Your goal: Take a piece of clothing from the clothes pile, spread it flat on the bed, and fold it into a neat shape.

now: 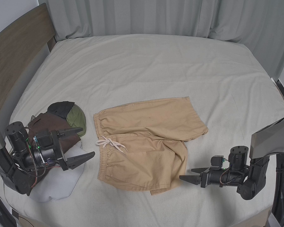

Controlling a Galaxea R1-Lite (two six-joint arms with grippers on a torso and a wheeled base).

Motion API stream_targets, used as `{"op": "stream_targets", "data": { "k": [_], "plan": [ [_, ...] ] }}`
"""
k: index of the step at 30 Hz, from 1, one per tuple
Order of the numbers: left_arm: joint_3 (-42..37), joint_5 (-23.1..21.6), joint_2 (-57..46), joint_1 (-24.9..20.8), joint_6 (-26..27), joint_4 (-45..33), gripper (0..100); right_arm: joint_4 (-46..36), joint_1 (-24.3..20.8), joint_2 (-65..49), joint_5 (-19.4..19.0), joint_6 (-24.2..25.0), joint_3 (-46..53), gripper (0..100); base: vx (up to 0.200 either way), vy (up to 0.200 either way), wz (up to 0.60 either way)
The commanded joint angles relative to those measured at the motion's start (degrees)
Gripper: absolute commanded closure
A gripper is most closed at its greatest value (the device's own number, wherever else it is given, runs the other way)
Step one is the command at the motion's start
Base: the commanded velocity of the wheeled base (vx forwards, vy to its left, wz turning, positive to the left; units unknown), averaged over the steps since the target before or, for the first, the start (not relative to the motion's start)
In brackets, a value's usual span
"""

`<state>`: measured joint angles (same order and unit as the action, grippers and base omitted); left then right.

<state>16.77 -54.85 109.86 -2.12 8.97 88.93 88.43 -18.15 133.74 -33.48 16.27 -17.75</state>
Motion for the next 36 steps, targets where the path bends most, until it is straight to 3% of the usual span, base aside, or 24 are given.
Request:
{"op": "stream_targets", "data": {
  "k": [1,20,36],
  "plan": [
    [-0.1,0.0,-0.1,0.0,0.0,0.0,0,0.0,-1.1,2.1,0.0,0.3,0.0,0,0.0,0.0,0.0],
    [0.0,0.0,-0.2,-0.1,-0.2,0.0,0,0.0,-3.5,9.6,-0.2,4.5,-4.0,0,0.0,0.0,0.0],
    [0.1,0.0,-0.1,-0.3,-0.2,0.0,0,0.3,-7.3,7.1,-0.5,11.1,-5.3,0,0.0,0.0,0.0]
  ]
}}
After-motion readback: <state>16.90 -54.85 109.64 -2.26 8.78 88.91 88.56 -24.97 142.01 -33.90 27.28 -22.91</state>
